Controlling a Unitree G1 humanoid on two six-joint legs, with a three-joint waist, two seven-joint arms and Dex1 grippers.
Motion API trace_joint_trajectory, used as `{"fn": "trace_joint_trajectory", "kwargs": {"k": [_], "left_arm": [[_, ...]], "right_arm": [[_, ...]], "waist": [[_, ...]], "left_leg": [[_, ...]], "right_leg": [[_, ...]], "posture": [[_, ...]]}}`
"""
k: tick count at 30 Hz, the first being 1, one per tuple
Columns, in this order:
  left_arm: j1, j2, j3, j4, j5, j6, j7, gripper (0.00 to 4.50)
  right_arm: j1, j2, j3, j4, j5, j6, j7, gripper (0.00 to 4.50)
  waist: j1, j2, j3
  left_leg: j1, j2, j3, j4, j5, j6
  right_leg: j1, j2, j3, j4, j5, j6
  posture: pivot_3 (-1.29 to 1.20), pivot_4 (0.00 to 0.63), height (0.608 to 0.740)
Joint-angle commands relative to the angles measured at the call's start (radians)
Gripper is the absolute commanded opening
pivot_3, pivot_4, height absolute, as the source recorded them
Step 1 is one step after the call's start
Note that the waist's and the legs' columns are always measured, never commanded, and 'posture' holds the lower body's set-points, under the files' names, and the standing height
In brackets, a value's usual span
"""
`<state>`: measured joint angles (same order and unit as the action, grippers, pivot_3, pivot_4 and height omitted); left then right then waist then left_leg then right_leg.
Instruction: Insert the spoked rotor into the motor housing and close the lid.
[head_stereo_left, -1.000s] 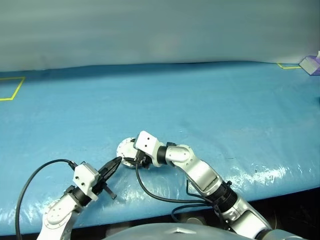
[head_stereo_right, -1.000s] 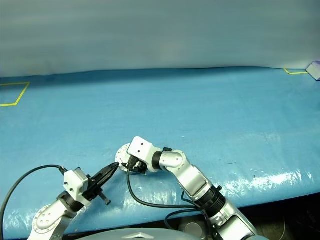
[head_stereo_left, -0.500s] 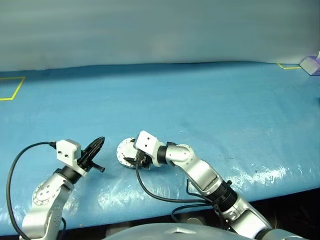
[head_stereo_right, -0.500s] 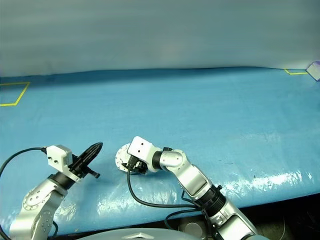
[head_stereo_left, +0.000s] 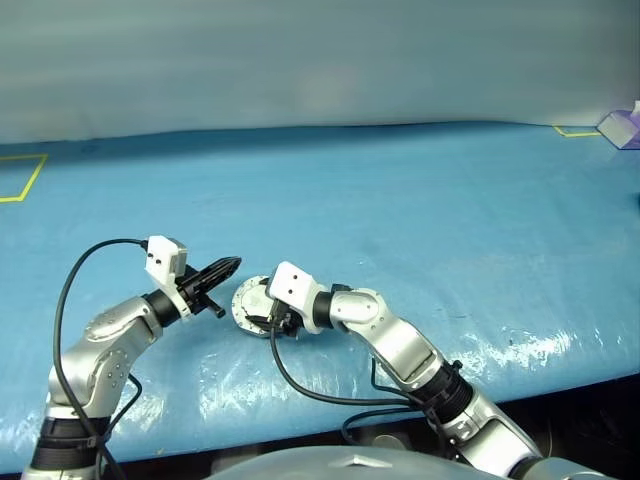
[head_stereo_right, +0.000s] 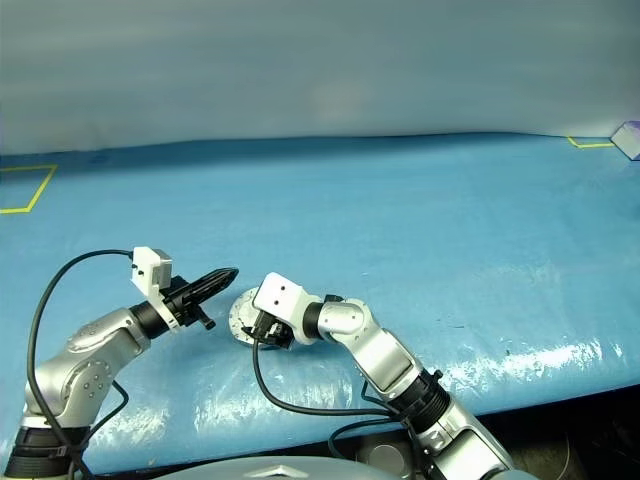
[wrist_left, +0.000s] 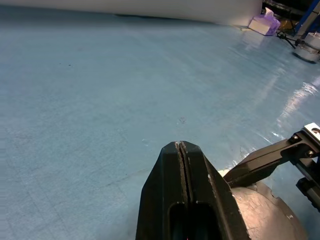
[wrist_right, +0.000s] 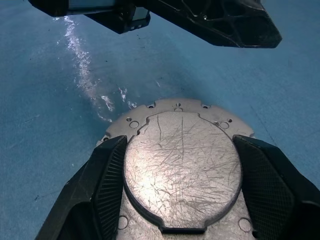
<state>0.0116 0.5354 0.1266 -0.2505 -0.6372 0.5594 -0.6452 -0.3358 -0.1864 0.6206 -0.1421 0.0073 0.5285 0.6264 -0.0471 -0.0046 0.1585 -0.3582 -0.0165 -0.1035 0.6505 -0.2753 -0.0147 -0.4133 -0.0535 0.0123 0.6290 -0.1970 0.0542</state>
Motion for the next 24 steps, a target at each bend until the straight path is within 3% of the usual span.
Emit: {"fn": "trace_joint_trajectory", "kwargs": {"k": [1, 11, 19, 23, 24], "left_arm": [[-0.020, 0.028, -0.043, 0.005, 0.017, 0.034, -0.045, 0.00], [0.009, 0.115, -0.122, -0.013, 0.086, 0.099, -0.096, 0.00], [0.039, 0.118, -0.141, -0.029, 0.097, 0.103, -0.113, 0.00], [0.048, 0.109, -0.148, -0.021, 0.110, 0.091, -0.115, 0.00], [0.049, 0.109, -0.148, -0.022, 0.112, 0.091, -0.115, 0.00]], "right_arm": [[0.022, -0.011, 0.016, 0.058, -0.032, 0.039, -0.013, 3.04], [0.022, -0.014, 0.013, 0.054, -0.032, 0.043, -0.013, 3.04], [0.047, 0.005, -0.025, 0.052, 0.014, 0.070, -0.012, 3.04], [0.090, -0.021, -0.060, 0.013, 0.034, 0.086, -0.002, 4.37], [0.108, -0.031, -0.075, -0.009, 0.050, 0.101, 0.004, 4.47]], "waist": [[-0.001, 0.000, 0.000], [-0.001, 0.001, 0.000], [0.000, 0.001, -0.002], [0.004, 0.002, -0.005], [0.006, 0.002, -0.006]], "left_leg": [[0.000, 0.000, 0.000, 0.000, 0.000, 0.000], [0.000, 0.000, 0.000, -0.001, 0.000, 0.000], [0.001, 0.000, 0.000, -0.003, 0.000, 0.000], [0.001, 0.000, 0.000, -0.003, 0.000, 0.000], [0.001, 0.000, 0.000, -0.003, 0.000, 0.000]], "right_leg": [[0.000, 0.000, 0.000, 0.000, 0.000, 0.000], [0.000, 0.000, 0.000, 0.000, -0.001, -0.001], [0.000, 0.000, 0.000, 0.000, -0.001, -0.002], [0.000, -0.001, 0.000, -0.001, -0.001, -0.002], [0.000, -0.001, 0.000, -0.001, -0.001, -0.002]], "posture": [[0.00, 0.150, 0.740], [0.00, 0.150, 0.740], [0.00, 0.150, 0.740], [0.00, 0.150, 0.740], [0.00, 0.150, 0.740]]}}
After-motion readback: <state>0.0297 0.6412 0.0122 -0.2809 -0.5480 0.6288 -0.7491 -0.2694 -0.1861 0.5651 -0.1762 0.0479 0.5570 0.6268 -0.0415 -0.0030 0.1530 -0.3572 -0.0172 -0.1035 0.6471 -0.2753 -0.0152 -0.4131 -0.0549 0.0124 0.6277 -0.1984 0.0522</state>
